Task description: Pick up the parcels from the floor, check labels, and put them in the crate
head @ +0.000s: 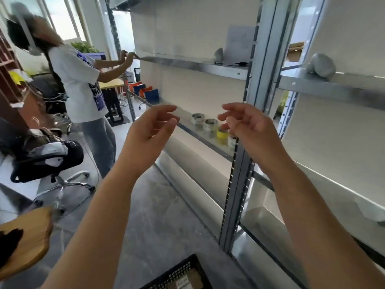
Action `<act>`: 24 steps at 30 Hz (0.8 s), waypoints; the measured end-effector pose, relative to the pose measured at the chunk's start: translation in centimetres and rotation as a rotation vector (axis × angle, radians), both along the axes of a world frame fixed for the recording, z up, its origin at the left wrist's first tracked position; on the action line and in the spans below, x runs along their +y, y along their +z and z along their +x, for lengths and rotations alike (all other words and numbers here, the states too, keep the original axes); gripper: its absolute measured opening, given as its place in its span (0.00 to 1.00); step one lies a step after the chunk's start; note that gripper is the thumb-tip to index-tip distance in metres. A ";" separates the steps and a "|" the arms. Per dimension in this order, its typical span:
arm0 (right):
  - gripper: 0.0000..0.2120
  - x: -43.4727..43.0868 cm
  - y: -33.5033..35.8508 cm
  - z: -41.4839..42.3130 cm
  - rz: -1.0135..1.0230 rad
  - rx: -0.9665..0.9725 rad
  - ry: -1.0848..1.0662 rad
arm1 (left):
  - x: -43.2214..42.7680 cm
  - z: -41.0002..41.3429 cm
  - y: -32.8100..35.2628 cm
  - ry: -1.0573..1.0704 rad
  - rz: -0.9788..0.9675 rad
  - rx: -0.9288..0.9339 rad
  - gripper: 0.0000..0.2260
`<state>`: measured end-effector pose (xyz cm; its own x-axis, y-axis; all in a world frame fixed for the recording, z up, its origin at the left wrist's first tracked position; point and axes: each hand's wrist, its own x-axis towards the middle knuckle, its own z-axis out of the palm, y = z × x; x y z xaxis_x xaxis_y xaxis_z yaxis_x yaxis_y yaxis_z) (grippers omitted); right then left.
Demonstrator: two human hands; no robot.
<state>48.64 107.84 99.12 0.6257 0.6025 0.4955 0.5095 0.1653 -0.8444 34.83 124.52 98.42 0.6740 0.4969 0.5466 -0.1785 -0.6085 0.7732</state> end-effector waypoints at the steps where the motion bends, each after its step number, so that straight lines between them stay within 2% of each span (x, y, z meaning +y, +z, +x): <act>1: 0.12 -0.2 -0.2 -0.6 -0.004 0.010 -0.034 | -0.2 0.6 -0.3 -0.043 0.004 0.008 0.11; 6: 0.12 -3.2 -1.7 -2.8 -0.068 0.007 -0.219 | -2.5 3.9 -2.3 -0.277 -0.038 0.017 0.13; 11: 0.13 -9.9 -2.7 -4.9 -0.100 -0.002 -0.512 | -8.0 6.9 -3.9 -0.572 -0.023 0.020 0.12; 16: 0.12 -18.5 -3.4 -8.3 -0.243 0.032 -0.658 | -16.7 8.2 -4.3 -0.844 0.035 0.102 0.11; 20: 0.12 -26.4 -3.2 -10.8 -0.225 0.055 -0.857 | -24.9 8.9 -3.2 -1.021 0.111 0.171 0.10; 24: 0.12 -35.4 -3.2 -13.5 -0.247 0.093 -0.976 | -34.5 8.4 -2.0 -1.132 0.076 0.142 0.10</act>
